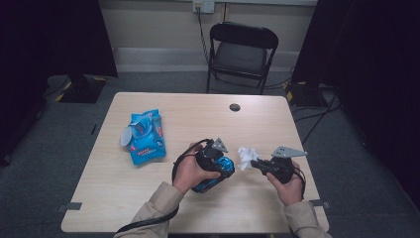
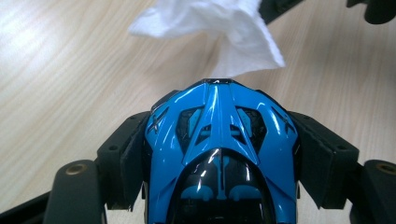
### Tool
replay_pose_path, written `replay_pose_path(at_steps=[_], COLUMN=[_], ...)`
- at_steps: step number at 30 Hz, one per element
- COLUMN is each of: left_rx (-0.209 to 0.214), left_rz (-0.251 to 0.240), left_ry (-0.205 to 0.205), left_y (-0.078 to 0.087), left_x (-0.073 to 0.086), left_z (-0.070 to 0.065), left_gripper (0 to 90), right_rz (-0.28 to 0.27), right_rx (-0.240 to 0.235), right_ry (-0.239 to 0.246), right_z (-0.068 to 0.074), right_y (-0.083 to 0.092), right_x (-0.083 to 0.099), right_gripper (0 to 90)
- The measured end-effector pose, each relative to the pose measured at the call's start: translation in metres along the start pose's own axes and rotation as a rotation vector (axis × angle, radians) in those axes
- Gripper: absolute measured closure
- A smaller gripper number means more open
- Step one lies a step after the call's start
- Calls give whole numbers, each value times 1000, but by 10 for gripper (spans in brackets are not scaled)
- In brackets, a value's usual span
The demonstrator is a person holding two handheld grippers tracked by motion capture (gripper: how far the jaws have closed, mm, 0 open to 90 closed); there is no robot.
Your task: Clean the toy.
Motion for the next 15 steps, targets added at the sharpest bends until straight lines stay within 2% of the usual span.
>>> replay_pose_path(at_steps=[2,5,7,11,15], left_rx=[-1,1,15,29,50], left_rz=[-2,-10,-7,-27,-38], left_ry=[-14,-22,-25,-13,2], left_y=[2,1,0,-2,-4], left_x=[-2,-4,-6,-7,-7], left_z=[-1,-3,-4,-5,-4], left_gripper=[262,262,263,262,262], right_rz=[-25,-18,-27,-29,-3], right_rx=[-7,-1,-18,-19,-35], right_ry=[0,30,30,50,74], right_z=[3,8,10,15,23], right_y=[0,-3,-6,-9,-18], right_x=[-9,-20,-27,-37,-44], right_gripper=[861,860,860,860,860])
Point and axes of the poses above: each handheld gripper's, and its own axes: y roughly backward along the jaws, x roughly out of its underside, z roughly to its left, the point moved 1 cm from there along -y, roughly forward along the jaws, and after that the axes turned 12 degrees about z, right-handed, at the moved point
